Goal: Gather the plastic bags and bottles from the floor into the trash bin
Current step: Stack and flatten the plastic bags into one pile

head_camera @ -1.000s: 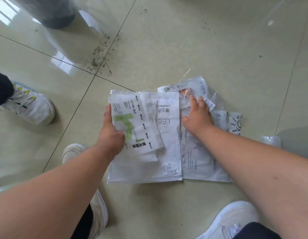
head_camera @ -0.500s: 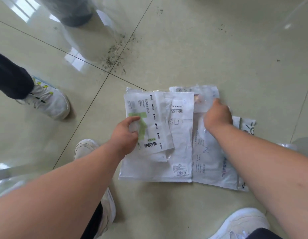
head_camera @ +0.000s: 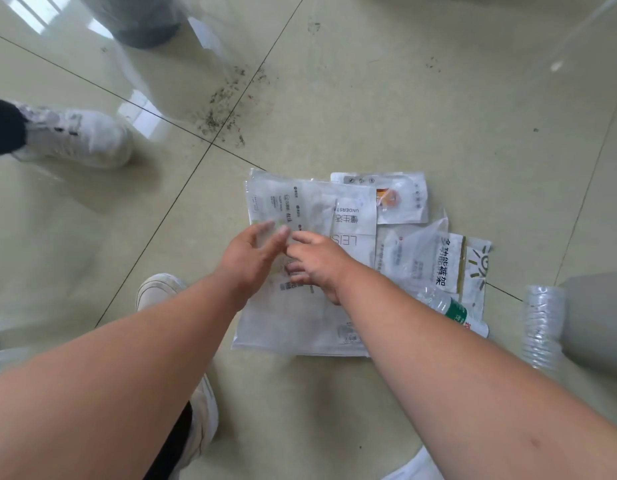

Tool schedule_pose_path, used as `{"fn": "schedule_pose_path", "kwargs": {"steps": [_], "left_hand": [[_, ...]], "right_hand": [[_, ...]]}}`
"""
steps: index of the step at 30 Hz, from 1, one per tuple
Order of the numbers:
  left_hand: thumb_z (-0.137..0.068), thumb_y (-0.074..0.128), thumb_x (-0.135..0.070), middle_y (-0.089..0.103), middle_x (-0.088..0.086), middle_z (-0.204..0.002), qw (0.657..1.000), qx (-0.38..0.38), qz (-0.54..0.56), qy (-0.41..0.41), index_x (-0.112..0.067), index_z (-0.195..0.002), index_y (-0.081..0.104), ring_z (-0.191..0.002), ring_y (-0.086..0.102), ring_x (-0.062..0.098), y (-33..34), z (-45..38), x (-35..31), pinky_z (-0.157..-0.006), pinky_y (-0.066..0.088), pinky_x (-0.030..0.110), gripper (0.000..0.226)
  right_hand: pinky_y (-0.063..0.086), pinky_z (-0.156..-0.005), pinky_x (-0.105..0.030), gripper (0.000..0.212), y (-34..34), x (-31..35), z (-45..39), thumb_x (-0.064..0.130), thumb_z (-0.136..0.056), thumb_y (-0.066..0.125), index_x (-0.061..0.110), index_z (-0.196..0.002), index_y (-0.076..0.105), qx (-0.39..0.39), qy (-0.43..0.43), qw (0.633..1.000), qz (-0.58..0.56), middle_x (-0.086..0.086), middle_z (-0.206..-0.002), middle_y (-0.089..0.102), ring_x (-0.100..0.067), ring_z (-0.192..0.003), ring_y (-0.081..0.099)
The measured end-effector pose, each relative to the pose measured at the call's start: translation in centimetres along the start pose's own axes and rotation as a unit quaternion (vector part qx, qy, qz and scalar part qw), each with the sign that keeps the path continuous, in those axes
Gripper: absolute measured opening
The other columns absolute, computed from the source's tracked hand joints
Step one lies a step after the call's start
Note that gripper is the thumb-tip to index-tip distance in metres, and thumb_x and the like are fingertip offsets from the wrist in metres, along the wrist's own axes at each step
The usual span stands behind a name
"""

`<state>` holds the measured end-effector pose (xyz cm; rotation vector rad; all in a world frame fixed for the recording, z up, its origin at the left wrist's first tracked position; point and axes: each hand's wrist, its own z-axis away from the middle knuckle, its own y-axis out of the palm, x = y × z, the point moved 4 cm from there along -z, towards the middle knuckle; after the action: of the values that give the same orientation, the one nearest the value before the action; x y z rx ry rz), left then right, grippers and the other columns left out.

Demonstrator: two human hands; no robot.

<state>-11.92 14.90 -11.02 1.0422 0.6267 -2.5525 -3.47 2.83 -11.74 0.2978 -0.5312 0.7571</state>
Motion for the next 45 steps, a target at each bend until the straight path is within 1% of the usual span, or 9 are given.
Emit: {"fn": "schedule_pose_path", "kwargs": {"steps": [3,6,11,16,23,26,30,41,45], "left_hand": [[-0.098,0.064,-0.001,0.071,0.007,-0.133,0.998,-0.017,-0.065,0.003,-0.027,-0.149,0.061,-0.095,0.072,0.020,-0.1,-0.6,0.8,-0.076,0.063,0.025,0.058],[-0.100,0.053,0.005,0.066,0.006,-0.135,0.996,-0.035,-0.083,-0.003,-0.029,-0.152,0.057,-0.088,0.067,0.012,-0.7,-1.3,1.1,-0.057,0.055,0.011,0.062],[-0.099,0.066,-0.012,0.069,-0.001,-0.135,0.994,-0.039,-0.101,-0.006,-0.050,-0.169,0.001,-0.120,0.068,0.029,-1.5,-1.8,1.4,-0.104,0.059,0.048,0.103],[-0.100,0.070,-0.012,0.065,0.000,-0.147,0.992,-0.040,-0.115,0.014,-0.063,-0.164,-0.010,-0.118,0.069,0.031,-0.7,-2.3,1.0,-0.102,0.058,0.046,0.114],[-0.102,0.071,-0.008,0.053,-0.004,-0.161,0.990,-0.044,-0.128,0.031,-0.044,-0.167,0.035,-0.133,0.055,0.011,0.0,-2.4,0.6,-0.100,0.047,0.020,0.083],[-0.102,0.073,-0.010,0.062,0.002,-0.153,0.992,-0.037,-0.122,0.020,-0.030,-0.161,0.052,-0.123,0.064,0.020,0.3,-2.4,0.5,-0.089,0.050,0.017,0.066],[-0.096,0.083,-0.030,0.056,-0.007,-0.151,0.989,-0.030,-0.140,0.038,-0.024,-0.165,0.046,-0.138,0.055,0.013,0.7,-1.3,-0.5,-0.106,0.037,0.021,0.078],[-0.091,0.078,-0.061,0.042,0.004,-0.173,0.997,0.020,-0.080,0.006,-0.031,-0.167,0.042,-0.159,0.039,0.023,1.0,-0.1,-0.4,-0.122,0.036,0.035,0.090],[-0.074,0.087,-0.071,0.047,-0.001,-0.169,0.998,0.061,-0.033,-0.013,-0.030,-0.168,0.039,-0.155,0.046,0.019,0.7,-0.4,0.0,-0.125,0.039,0.038,0.114]], "right_hand": [[0.061,-0.079,-0.030,0.066,-2.3,-0.6,-0.6,-0.007,-0.097,0.060,0.013,-0.157,0.043,0.015,-0.023,1.000,-0.007,-0.007,-0.137,0.057,-0.014,-0.092,0.068],[0.058,-0.086,-0.028,0.060,-8.2,-0.1,-1.4,-0.008,-0.095,0.056,0.016,-0.150,0.053,-0.145,-0.086,0.980,0.110,-0.006,-0.150,0.057,-0.021,-0.116,0.065],[0.044,-0.112,-0.036,0.076,-18.2,-0.2,-2.1,0.029,-0.088,0.071,0.022,-0.157,0.040,-0.383,-0.042,0.895,0.224,-0.010,-0.159,0.044,-0.033,-0.139,0.050],[0.010,-0.131,-0.046,0.114,-20.9,-3.2,-3.4,0.054,-0.088,0.078,0.025,-0.168,0.003,-0.287,0.052,0.857,0.425,-0.010,-0.176,-0.009,-0.032,-0.162,-0.005],[0.051,-0.101,-0.043,0.056,-20.1,-2.4,-2.6,-0.006,-0.093,0.045,0.012,-0.147,0.048,-0.352,-0.015,0.838,0.416,-0.019,-0.146,0.055,-0.042,-0.130,0.056],[0.045,-0.066,-0.034,0.023,-20.2,-1.2,-1.0,-0.008,-0.088,0.040,0.011,-0.088,0.052,-0.381,-0.013,0.835,0.396,-0.016,-0.096,0.059,-0.038,-0.085,0.058],[0.037,-0.056,-0.034,0.025,-16.6,0.9,0.7,0.012,-0.098,0.047,0.013,-0.073,0.045,-0.370,-0.097,0.846,0.372,-0.013,-0.082,0.058,-0.033,-0.072,0.052],[0.055,-0.076,-0.032,0.020,0.5,-1.1,1.0,0.015,-0.099,0.049,0.019,-0.087,0.065,-0.102,-0.129,0.973,0.163,-0.002,-0.091,0.072,-0.023,-0.090,0.070],[0.045,-0.117,-0.037,0.049,-0.1,-2.3,-0.1,0.008,-0.102,0.054,0.016,-0.151,0.054,-0.069,-0.104,0.992,0.011,-0.004,-0.149,0.060,-0.020,-0.139,0.058]]}}
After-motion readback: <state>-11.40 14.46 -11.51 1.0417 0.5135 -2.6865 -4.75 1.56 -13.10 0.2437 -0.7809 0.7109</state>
